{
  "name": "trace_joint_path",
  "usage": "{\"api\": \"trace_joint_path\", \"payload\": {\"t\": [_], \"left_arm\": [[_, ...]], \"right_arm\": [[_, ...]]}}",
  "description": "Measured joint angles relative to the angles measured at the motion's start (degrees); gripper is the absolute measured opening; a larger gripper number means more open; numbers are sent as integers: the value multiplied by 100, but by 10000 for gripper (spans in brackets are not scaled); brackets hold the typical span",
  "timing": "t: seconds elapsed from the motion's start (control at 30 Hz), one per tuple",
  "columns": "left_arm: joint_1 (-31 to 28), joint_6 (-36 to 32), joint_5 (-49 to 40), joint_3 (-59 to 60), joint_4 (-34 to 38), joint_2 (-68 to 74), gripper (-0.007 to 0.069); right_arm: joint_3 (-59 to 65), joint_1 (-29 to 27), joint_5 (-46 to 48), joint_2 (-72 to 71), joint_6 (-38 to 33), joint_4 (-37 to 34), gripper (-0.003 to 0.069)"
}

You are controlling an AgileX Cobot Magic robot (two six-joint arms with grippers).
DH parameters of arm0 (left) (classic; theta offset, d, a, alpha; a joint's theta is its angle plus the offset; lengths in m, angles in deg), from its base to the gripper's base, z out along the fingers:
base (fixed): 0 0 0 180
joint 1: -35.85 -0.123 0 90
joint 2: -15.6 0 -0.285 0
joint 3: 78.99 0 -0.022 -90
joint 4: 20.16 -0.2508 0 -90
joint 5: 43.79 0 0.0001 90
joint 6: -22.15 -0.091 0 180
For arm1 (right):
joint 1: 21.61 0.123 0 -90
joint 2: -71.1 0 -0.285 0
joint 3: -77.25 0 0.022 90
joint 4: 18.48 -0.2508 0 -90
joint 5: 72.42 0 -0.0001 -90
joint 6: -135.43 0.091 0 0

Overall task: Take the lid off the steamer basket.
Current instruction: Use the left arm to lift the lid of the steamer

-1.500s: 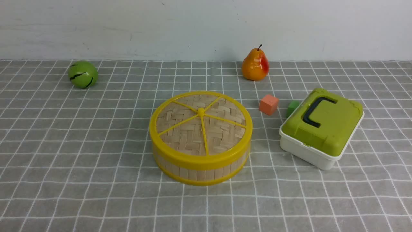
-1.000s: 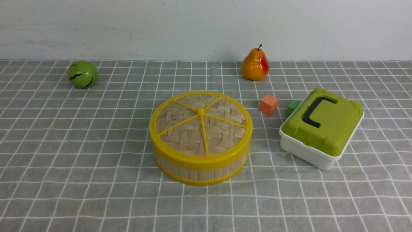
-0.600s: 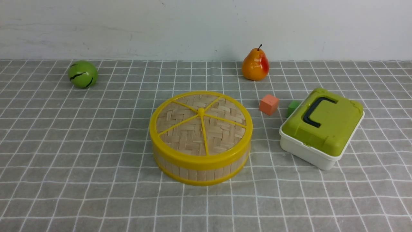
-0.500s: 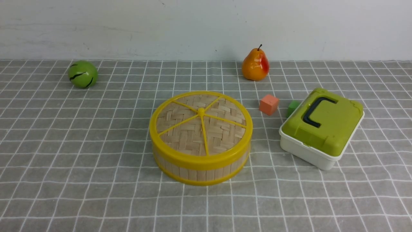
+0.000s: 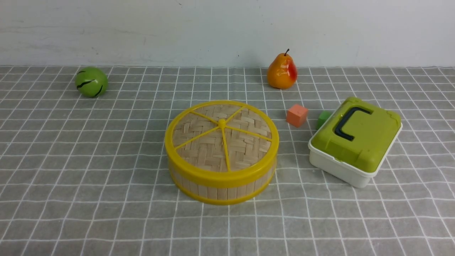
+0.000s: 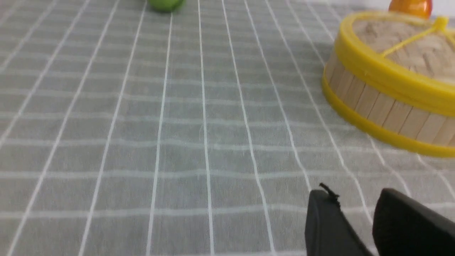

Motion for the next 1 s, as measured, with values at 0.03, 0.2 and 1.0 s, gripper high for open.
{"api": "trace_joint_path", "payload": {"t": [0.03, 0.2, 1.0], "left_arm": [[0, 0, 277, 0, -32, 0, 205], [0, 0, 1447, 0, -83, 0, 209], [0, 308, 1327, -3414, 47, 2053, -13]], "right_arm": [[0, 0, 0, 0, 0, 0, 241], [0, 0, 0, 0, 0, 0, 241], [0, 0, 0, 0, 0, 0, 241]]}}
